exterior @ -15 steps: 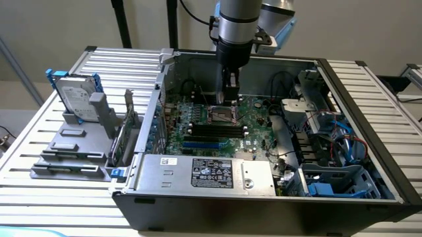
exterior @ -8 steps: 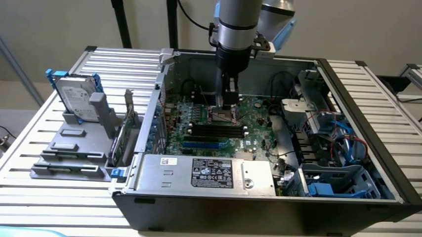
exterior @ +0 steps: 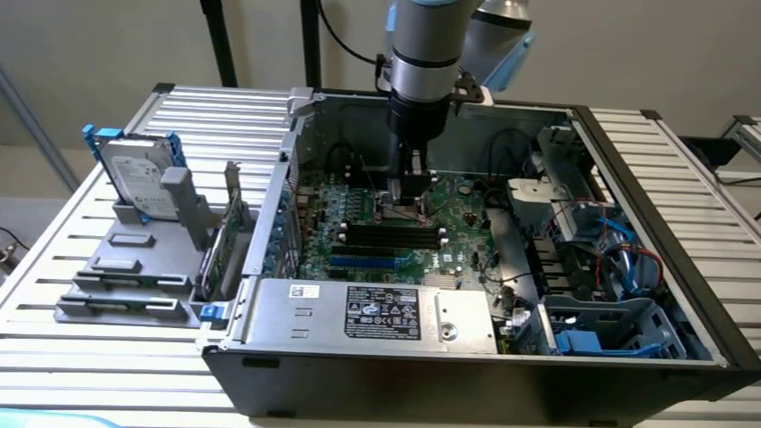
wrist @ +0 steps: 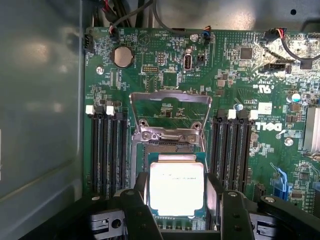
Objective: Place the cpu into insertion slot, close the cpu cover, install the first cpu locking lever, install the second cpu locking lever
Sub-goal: 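Place the cpu into insertion slot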
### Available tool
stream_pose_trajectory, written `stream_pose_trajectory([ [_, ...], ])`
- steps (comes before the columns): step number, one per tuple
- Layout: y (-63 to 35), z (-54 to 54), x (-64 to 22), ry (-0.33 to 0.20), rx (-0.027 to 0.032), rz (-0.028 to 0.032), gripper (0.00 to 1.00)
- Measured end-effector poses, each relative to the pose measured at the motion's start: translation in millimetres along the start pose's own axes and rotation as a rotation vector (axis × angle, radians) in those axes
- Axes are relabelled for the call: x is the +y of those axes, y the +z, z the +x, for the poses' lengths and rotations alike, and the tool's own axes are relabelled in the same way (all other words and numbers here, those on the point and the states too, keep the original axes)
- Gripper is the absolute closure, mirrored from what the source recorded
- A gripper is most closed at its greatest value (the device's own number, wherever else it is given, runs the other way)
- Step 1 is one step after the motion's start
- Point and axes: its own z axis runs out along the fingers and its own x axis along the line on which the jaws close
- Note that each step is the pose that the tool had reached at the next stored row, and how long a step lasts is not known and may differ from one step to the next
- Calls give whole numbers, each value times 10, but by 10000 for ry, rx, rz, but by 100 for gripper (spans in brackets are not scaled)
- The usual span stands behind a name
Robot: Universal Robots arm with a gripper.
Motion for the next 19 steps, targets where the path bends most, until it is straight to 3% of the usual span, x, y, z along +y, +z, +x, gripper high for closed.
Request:
stream_pose_trajectory([
  [19,182,8,-22,47,-6,-1,45],
])
